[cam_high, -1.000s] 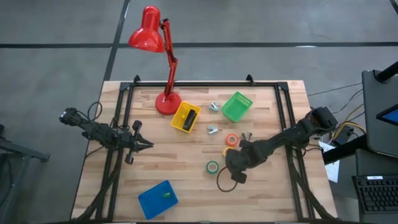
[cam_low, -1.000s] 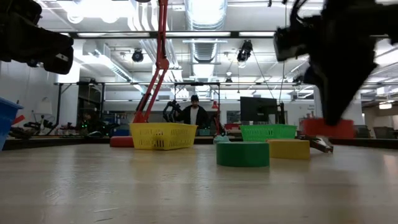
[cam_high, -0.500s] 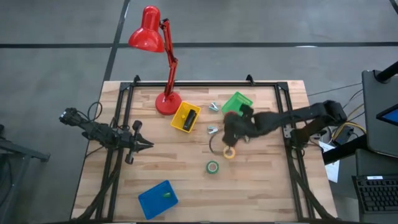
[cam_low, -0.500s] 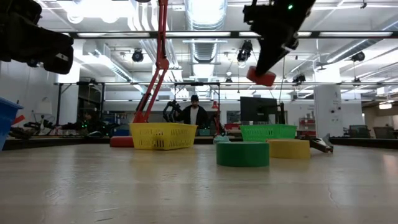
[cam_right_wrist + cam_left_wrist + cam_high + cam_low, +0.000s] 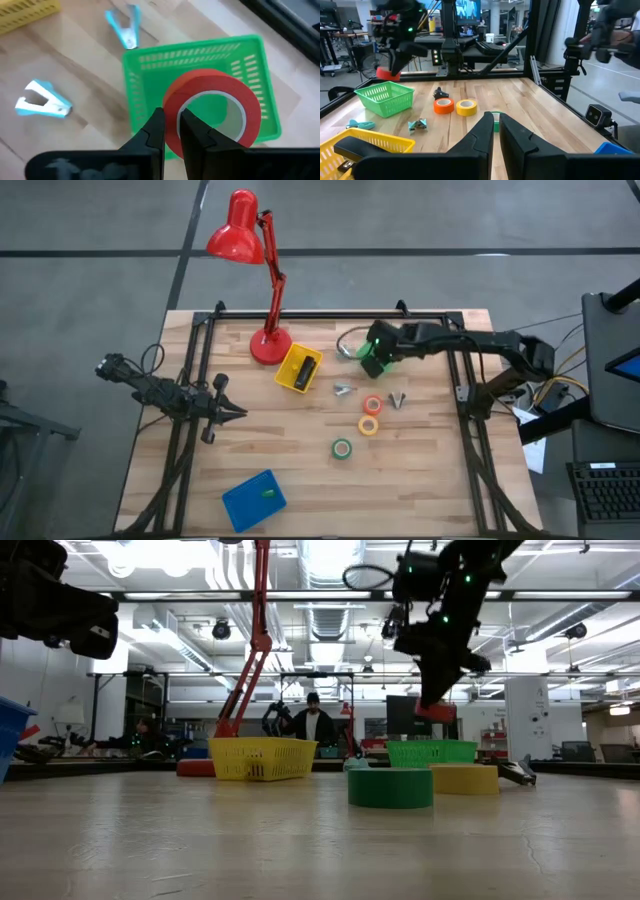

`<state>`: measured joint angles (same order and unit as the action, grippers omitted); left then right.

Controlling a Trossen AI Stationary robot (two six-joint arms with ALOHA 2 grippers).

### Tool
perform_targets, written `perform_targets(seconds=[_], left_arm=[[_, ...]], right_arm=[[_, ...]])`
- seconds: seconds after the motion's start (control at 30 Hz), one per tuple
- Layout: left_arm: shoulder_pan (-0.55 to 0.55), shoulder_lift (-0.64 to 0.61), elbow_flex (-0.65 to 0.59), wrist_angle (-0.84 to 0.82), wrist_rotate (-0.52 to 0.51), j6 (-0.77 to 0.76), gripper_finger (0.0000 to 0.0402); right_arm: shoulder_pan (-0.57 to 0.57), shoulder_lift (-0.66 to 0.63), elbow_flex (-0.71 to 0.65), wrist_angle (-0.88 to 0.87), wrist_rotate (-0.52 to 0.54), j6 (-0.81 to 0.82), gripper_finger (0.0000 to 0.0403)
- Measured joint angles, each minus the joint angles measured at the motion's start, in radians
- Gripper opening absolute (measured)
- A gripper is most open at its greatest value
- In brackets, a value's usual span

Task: Pick and place Stapler, Stapler remover, tape
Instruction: Put the red tape into the green bin

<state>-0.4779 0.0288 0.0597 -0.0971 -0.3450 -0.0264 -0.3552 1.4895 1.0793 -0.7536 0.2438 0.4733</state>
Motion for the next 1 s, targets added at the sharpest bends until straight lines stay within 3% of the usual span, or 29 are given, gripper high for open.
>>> perform_targets(seconds=[0.33,1.0], left_arm=[[0.000,0.000,0.000,0.000,0.000,0.000,0.0035],[0.000,0.000,0.000,0.000,0.000,0.000,0.0035]], right_arm=[[-0.203,0.029,-0.068,0.132,-0.198,-0.070,0.0029],[-0.248,0.232,-0.020,0.125,-0.221,-0.093,0.0047]])
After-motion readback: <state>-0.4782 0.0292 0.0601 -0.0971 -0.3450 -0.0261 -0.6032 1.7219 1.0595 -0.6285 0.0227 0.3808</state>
